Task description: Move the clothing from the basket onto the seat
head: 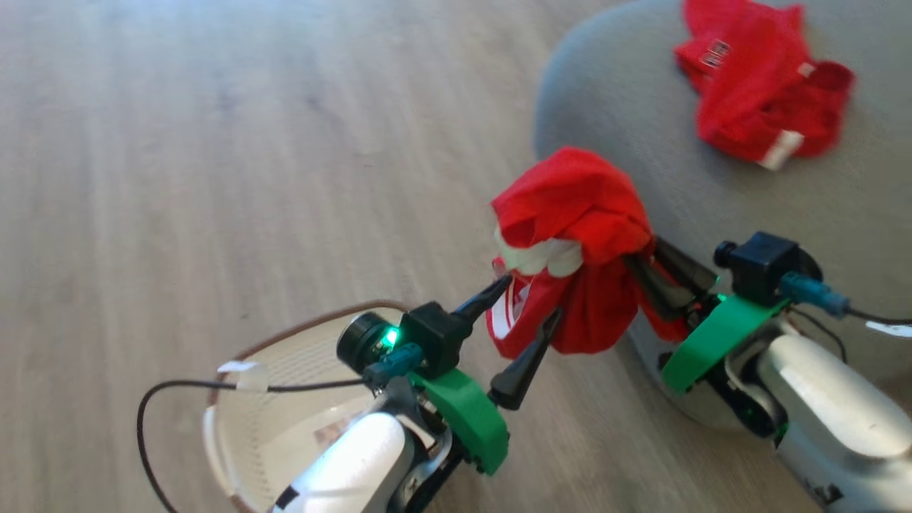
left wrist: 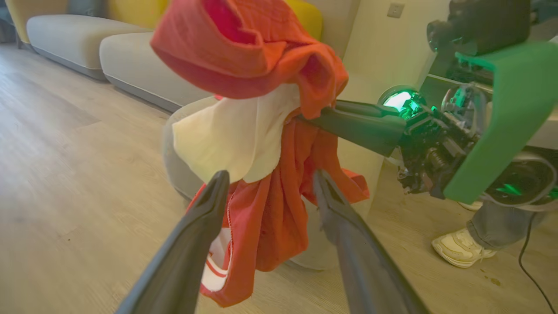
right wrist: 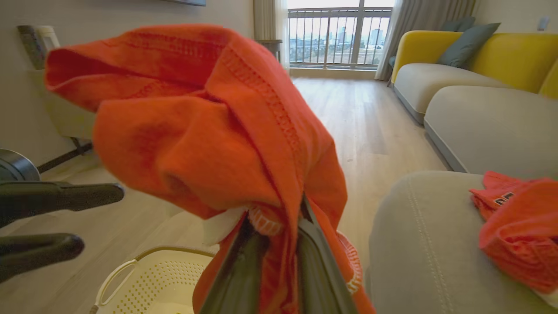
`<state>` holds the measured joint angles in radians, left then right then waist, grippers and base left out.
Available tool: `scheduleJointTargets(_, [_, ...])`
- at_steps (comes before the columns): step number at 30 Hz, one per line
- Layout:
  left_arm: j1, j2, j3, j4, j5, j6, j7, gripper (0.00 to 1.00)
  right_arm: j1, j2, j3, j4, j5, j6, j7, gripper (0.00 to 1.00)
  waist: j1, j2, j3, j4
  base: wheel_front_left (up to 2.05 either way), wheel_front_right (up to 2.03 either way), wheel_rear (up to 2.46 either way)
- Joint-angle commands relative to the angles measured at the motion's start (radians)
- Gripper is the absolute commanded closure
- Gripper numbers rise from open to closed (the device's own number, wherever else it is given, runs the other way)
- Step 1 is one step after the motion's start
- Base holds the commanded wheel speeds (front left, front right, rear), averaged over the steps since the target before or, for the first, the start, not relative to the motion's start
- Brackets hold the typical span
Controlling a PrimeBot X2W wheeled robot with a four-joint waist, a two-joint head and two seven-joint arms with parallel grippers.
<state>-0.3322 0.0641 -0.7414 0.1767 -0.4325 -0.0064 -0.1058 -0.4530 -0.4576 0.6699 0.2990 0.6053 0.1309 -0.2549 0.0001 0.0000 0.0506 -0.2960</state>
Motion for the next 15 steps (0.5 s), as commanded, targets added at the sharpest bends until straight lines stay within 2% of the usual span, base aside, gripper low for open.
scheduleJointTargets(1, [-0.055, -0.012, 0.024, -0.029, -0.005, 0.0, -0.011, 0.0, -0.032, -0.017, -0.018, -0.034, -0.007, 0.0, -0.007, 1.0, -0.0001, 0.0, 0.051, -0.106, 0.0, 0.0, 0.0])
scheduleJointTargets(4, [-0.075, -0.013, 0.01, -0.022, -0.009, 0.003, -0.015, 0.0, -0.017, -0.017, -0.052, -0.039, -0.014, 0.0, -0.007, 1.0, -0.0001, 0.0, 0.073, -0.17, 0.0, 0.0, 0.0])
scheduleJointTargets(8, [-0.095, -0.013, -0.012, -0.016, -0.017, 0.003, -0.016, 0.0, 0.012, -0.017, -0.109, -0.047, -0.027, 0.0, -0.007, 1.0, -0.0001, 0.0, 0.098, -0.217, 0.0, 0.0, 0.0])
scheduleJointTargets(15, [-0.125, -0.013, -0.027, 0.0, -0.017, 0.006, -0.008, 0.0, 0.046, 0.002, -0.181, -0.079, -0.051, 0.0, -0.007, 1.0, -0.0001, 0.0, 0.141, -0.24, 0.0, 0.0, 0.0])
